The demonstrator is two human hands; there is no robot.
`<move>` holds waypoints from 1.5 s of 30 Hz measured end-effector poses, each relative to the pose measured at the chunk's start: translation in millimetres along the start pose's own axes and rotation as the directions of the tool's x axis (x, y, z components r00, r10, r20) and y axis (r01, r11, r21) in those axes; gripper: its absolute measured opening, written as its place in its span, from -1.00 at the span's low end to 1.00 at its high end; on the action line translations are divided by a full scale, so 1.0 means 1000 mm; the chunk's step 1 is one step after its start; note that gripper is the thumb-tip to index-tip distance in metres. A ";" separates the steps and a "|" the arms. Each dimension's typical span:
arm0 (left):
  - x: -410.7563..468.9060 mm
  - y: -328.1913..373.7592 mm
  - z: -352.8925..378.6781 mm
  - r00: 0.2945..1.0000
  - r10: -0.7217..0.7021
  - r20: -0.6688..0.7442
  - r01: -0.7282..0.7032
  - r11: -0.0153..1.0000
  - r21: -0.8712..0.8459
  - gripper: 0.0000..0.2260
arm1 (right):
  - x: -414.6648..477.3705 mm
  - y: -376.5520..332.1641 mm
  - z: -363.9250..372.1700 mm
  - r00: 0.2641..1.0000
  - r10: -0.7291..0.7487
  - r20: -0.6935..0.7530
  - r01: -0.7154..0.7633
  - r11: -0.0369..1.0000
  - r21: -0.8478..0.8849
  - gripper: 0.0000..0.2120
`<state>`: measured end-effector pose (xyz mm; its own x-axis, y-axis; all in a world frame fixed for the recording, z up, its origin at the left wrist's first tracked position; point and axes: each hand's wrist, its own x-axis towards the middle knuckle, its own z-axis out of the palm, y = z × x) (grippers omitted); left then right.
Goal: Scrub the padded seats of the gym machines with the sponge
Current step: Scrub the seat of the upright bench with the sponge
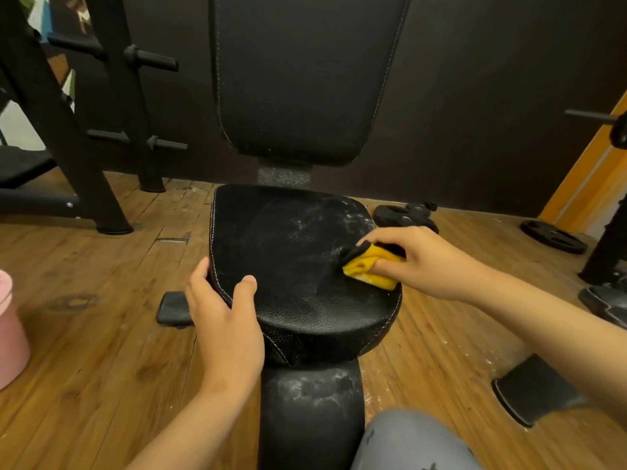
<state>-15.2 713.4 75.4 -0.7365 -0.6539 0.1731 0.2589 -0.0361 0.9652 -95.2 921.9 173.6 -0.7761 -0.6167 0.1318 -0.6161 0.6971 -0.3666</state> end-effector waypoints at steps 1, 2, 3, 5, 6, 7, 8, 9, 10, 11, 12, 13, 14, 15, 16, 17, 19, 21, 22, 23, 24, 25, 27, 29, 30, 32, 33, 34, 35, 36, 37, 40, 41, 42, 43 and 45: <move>0.000 -0.002 0.000 1.000 -0.001 -0.007 0.001 1.000 -0.001 -0.57 | -0.004 -0.008 0.001 0.999 -0.025 0.029 0.024 0.999 0.040 -0.76; 0.001 -0.003 0.000 1.000 -0.003 -0.011 0.003 1.000 -0.005 -0.57 | -0.005 -0.014 0.004 0.998 -0.050 0.038 0.047 0.997 0.064 -0.76; 0.001 -0.004 0.000 1.000 -0.007 -0.015 0.007 1.000 -0.010 -0.58 | -0.001 -0.018 0.009 0.997 -0.068 0.029 0.066 0.995 0.071 -0.76; 0.002 -0.006 0.000 1.000 -0.011 -0.020 0.010 1.000 -0.013 -0.60 | 0.015 -0.020 0.017 0.996 -0.092 -0.014 0.093 0.995 0.045 -0.74; 0.002 -0.006 0.000 1.000 -0.013 -0.018 0.013 1.000 -0.008 -0.60 | 0.027 -0.015 0.020 0.995 -0.089 -0.040 0.089 0.996 0.016 -0.72; 0.002 -0.006 -0.001 1.000 -0.017 -0.012 0.017 1.000 -0.002 -0.61 | 0.039 -0.006 0.021 0.996 -0.064 -0.064 0.062 0.998 -0.019 -0.69; 0.002 -0.005 -0.001 1.000 -0.019 -0.001 0.019 1.000 0.002 -0.62 | 0.052 0.007 0.020 0.996 -0.023 -0.090 0.018 0.998 -0.052 -0.67; 0.002 -0.004 -0.002 1.000 -0.016 0.011 0.016 1.000 0.005 -0.63 | 0.064 0.022 0.018 0.993 0.021 -0.116 -0.031 0.996 -0.085 -0.66; 0.002 -0.002 -0.003 1.000 -0.012 0.019 0.012 1.000 0.007 -0.64 | 0.074 0.037 0.015 0.988 0.054 -0.145 -0.071 0.991 -0.113 -0.67; 0.002 -0.001 -0.004 1.000 -0.007 0.025 0.006 1.000 0.007 -0.65 | 0.084 0.051 0.011 0.981 0.082 -0.175 -0.107 0.985 -0.136 -0.69; 0.002 -0.001 -0.004 1.000 0.001 0.028 -0.001 1.000 0.008 -0.65 | 0.092 0.064 0.007 0.973 0.112 -0.203 -0.145 0.977 -0.157 -0.70; 0.001 -0.001 -0.003 1.000 0.012 0.026 -0.012 1.000 0.007 -0.65 | 0.098 0.075 0.002 0.963 0.147 -0.226 -0.190 0.965 -0.183 -0.69; 0.001 -0.002 -0.002 1.000 0.024 0.015 -0.024 1.000 0.007 -0.65 | 0.104 0.082 -0.001 0.954 0.182 -0.240 -0.235 0.948 -0.214 -0.67; 0.001 -0.002 -0.001 1.000 0.030 0.003 -0.030 1.000 0.002 -0.62 | 0.109 0.087 -0.005 0.946 0.211 -0.246 -0.270 0.933 -0.237 -0.66; 0.000 -0.003 -0.001 1.000 0.028 -0.008 -0.028 1.000 -0.004 -0.58 | 0.112 0.091 -0.007 0.942 0.229 -0.245 -0.290 0.925 -0.247 -0.66; 0.000 -0.004 0.000 1.000 0.023 -0.014 -0.023 1.000 -0.011 -0.55 | 0.113 0.093 -0.008 0.943 0.228 -0.242 -0.286 0.926 -0.244 -0.69; 0.001 -0.006 0.001 1.000 0.017 -0.019 -0.017 1.000 -0.017 -0.53 | 0.105 0.094 -0.009 0.956 0.183 -0.229 -0.232 0.950 -0.211 -0.79; 0.002 -0.007 0.001 1.000 0.015 -0.022 -0.015 1.000 -0.017 -0.53 | 0.085 0.088 -0.009 0.970 0.133 -0.204 -0.166 0.974 -0.153 -0.84; 0.003 -0.008 0.001 1.000 0.014 -0.021 -0.015 1.000 -0.015 -0.53 | 0.070 0.082 -0.009 0.976 0.102 -0.192 -0.127 0.984 -0.125 -0.84; 0.003 -0.008 0.001 1.000 0.014 -0.019 -0.014 1.000 -0.012 -0.53 | 0.054 0.075 -0.009 0.981 0.069 -0.179 -0.088 0.991 -0.098 -0.81; 0.004 -0.009 0.000 1.000 0.013 -0.016 -0.013 1.000 -0.011 -0.54 | 0.038 0.069 -0.009 0.986 0.038 -0.161 -0.050 0.997 -0.066 -0.78; 0.004 -0.009 0.000 1.000 0.013 -0.012 -0.013 1.000 -0.014 -0.55 | 0.021 0.064 -0.008 0.991 0.012 -0.136 -0.016 0.999 -0.029 -0.76; 0.003 -0.009 0.000 1.000 0.015 -0.008 -0.016 1.000 -0.021 -0.57 | -0.010 0.056 -0.007 0.997 -0.024 -0.074 0.028 0.998 0.065 -0.73; 0.003 -0.008 0.000 1.000 0.011 -0.009 -0.011 1.000 -0.026 -0.59 | -0.032 0.048 -0.006 0.998 -0.058 -0.039 0.063 0.989 0.137 -0.66; 0.003 -0.008 0.000 1.000 0.007 -0.010 -0.007 1.000 -0.029 -0.60 | -0.038 0.044 -0.005 0.997 -0.067 -0.038 0.072 0.986 0.147 -0.62; 0.003 -0.008 -0.001 1.000 0.001 -0.013 -0.001 0.999 -0.033 -0.60 | -0.037 0.042 -0.005 0.997 -0.063 -0.044 0.068 0.990 0.125 -0.58; 0.003 -0.008 -0.001 1.000 -0.001 -0.013 0.001 0.999 -0.035 -0.59 | -0.031 0.042 -0.006 0.998 -0.055 -0.044 0.059 0.993 0.101 -0.61; 0.004 -0.008 0.000 1.000 -0.003 -0.012 0.002 0.999 -0.036 -0.58 | -0.022 0.043 -0.008 0.998 -0.044 -0.047 0.047 0.997 0.067 -0.66; 0.004 -0.008 0.000 1.000 -0.005 -0.010 0.004 0.999 -0.040 -0.57 | -0.011 0.045 -0.010 0.998 -0.031 -0.057 0.032 0.999 0.021 -0.70; 0.004 -0.009 0.001 1.000 -0.007 -0.010 0.006 0.999 -0.041 -0.57 | 0.002 0.048 -0.012 0.997 -0.019 -0.071 0.016 0.999 -0.039 -0.75; 0.004 -0.009 0.001 1.000 -0.006 -0.012 0.006 0.999 -0.042 -0.56 | 0.016 0.052 -0.013 0.996 -0.010 -0.084 0.001 0.994 -0.106 -0.77; 0.005 -0.011 0.000 1.000 -0.007 -0.025 0.006 0.998 -0.060 -0.56 | 0.070 0.061 -0.012 0.997 -0.011 -0.072 -0.008 0.965 -0.261 -0.78; 0.005 -0.012 0.000 1.000 -0.011 -0.024 0.009 0.998 -0.069 -0.57 | 0.089 0.063 -0.010 0.998 -0.006 -0.063 -0.013 0.956 -0.293 -0.80; 0.006 -0.012 0.001 1.000 -0.016 -0.025 0.014 0.997 -0.075 -0.57 | 0.108 0.065 -0.008 0.998 0.009 -0.065 -0.029 0.948 -0.316 -0.80; 0.006 -0.013 0.001 1.000 -0.016 -0.026 0.013 0.997 -0.078 -0.56 | 0.126 0.067 -0.006 0.997 0.034 -0.075 -0.057 0.943 -0.328 -0.77; 0.007 -0.016 0.002 0.999 -0.006 -0.032 0.003 0.997 -0.073 -0.47 | 0.154 0.073 -0.005 0.989 0.093 -0.119 -0.128 0.933 -0.338 -0.68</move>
<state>-25.1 710.8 61.8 -0.7178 -0.6774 0.1613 0.3014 -0.0935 0.9489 -260.2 879.0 171.7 -0.8403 -0.5014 0.2060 -0.5204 0.8526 -0.0478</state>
